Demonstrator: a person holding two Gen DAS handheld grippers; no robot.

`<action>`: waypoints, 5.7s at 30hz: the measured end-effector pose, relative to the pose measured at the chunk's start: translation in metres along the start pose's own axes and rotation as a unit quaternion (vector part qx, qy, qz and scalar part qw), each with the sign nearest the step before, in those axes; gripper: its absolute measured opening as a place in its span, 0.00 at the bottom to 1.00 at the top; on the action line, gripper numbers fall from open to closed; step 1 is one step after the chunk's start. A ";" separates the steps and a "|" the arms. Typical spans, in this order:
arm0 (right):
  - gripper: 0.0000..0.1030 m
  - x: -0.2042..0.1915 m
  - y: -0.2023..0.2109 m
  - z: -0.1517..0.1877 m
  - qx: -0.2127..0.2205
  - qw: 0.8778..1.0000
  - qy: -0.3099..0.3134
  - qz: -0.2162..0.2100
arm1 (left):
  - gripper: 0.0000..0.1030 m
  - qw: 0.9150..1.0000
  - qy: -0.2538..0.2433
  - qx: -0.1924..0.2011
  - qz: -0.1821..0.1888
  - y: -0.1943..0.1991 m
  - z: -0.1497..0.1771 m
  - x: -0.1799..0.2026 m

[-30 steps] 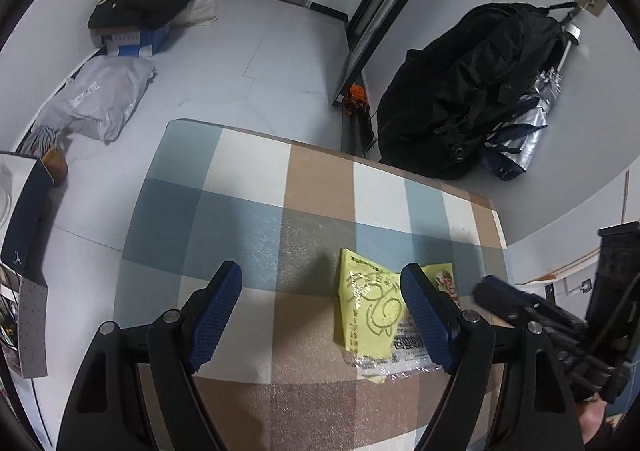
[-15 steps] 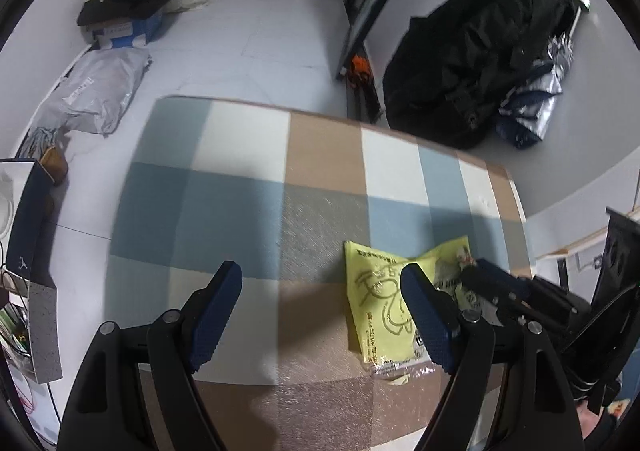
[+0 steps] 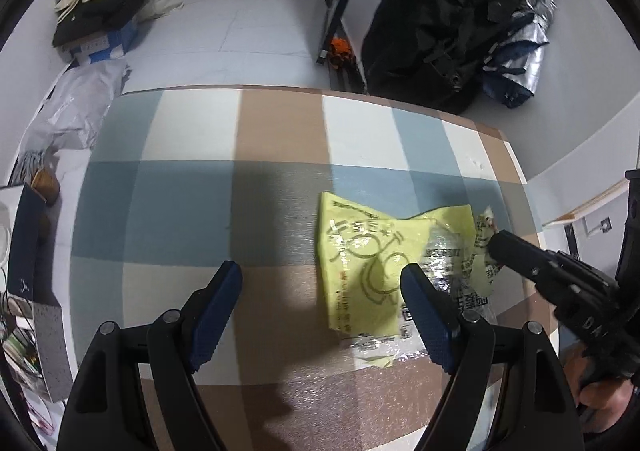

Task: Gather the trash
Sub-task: 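Grasp the yellow plastic bag with the left gripper while right grasps the red-white checked wrapper, then carry the yellow bag and checked wrapper over the white bin, then open the right gripper to drop the checked wrapper into the bin, then open the left gripper to drop the yellow bag into the bin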

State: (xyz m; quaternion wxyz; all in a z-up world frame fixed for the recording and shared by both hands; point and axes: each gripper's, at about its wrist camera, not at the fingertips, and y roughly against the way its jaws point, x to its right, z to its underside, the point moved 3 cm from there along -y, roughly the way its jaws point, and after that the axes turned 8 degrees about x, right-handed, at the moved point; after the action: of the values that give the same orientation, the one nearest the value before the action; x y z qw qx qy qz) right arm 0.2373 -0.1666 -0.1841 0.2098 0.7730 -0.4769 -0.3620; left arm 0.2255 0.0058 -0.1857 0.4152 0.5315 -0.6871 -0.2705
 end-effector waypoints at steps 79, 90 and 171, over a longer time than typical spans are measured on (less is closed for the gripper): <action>0.04 0.242 0.302 0.087 0.189 0.959 -0.183 0.106 | 0.00 0.971 -0.222 0.042 0.076 0.025 0.017 0.320; 0.04 0.298 0.236 0.112 0.076 0.961 -0.249 0.099 | 0.00 0.973 -0.222 -0.002 0.057 -0.020 0.030 0.336; 0.79 0.333 0.223 0.146 0.056 0.940 -0.306 0.144 | 0.65 0.976 -0.190 -0.109 -0.013 -0.082 0.046 0.358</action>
State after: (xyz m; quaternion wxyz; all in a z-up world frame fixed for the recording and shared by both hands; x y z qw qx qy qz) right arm 0.0904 -0.5614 -0.2495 0.0600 0.5589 -0.6434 -0.5197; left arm 0.1953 -0.3627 -0.1750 0.3291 0.4306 -0.7129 -0.4451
